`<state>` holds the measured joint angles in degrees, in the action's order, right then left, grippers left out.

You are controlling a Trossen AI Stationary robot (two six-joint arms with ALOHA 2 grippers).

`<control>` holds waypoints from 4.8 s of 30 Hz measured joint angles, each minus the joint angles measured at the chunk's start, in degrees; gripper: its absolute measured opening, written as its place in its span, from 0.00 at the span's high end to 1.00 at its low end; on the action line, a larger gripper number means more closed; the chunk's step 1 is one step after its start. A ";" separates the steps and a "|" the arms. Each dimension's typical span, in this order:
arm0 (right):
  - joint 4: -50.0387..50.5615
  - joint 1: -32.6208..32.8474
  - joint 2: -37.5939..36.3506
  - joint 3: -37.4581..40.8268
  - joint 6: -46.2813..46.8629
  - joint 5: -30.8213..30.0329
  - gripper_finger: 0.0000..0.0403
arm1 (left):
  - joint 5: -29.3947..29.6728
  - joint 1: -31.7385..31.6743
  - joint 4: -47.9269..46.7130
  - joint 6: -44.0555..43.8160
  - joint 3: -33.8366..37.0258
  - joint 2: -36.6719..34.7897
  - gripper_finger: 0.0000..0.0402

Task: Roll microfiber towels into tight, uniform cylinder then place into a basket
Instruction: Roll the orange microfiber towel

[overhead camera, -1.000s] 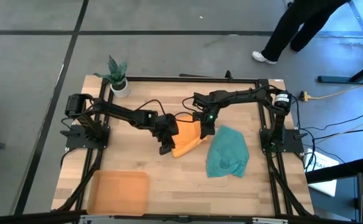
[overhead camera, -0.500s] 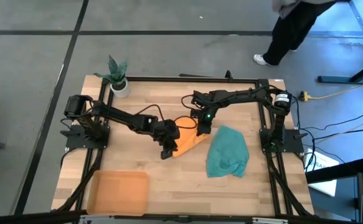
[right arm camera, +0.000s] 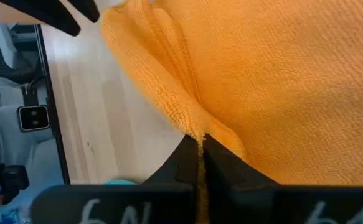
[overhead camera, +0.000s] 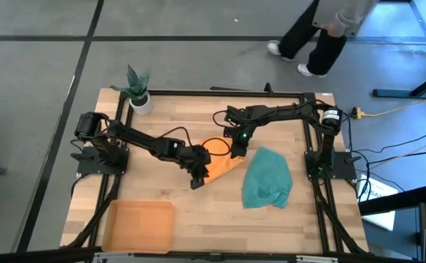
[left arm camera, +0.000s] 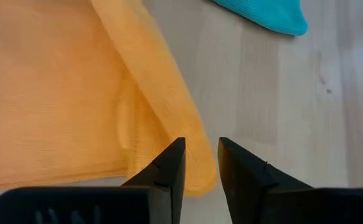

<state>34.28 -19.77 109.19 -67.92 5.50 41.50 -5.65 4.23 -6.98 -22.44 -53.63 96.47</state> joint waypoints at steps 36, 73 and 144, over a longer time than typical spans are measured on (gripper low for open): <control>-0.20 -0.37 -0.09 -0.02 -1.40 0.07 0.97 | 2.63 2.43 2.64 -10.13 0.02 6.32 0.79; 5.30 -0.39 -0.11 -0.07 3.41 -4.06 0.97 | -14.73 -10.76 -13.83 -0.46 -4.13 0.11 1.00; 8.52 -4.13 -0.16 -6.26 6.24 -12.97 0.57 | -9.75 -18.27 -16.59 -5.57 -4.35 1.81 0.80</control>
<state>42.80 -23.90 109.03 -74.19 11.73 28.52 -15.40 -14.04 -23.57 -28.01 -57.98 98.28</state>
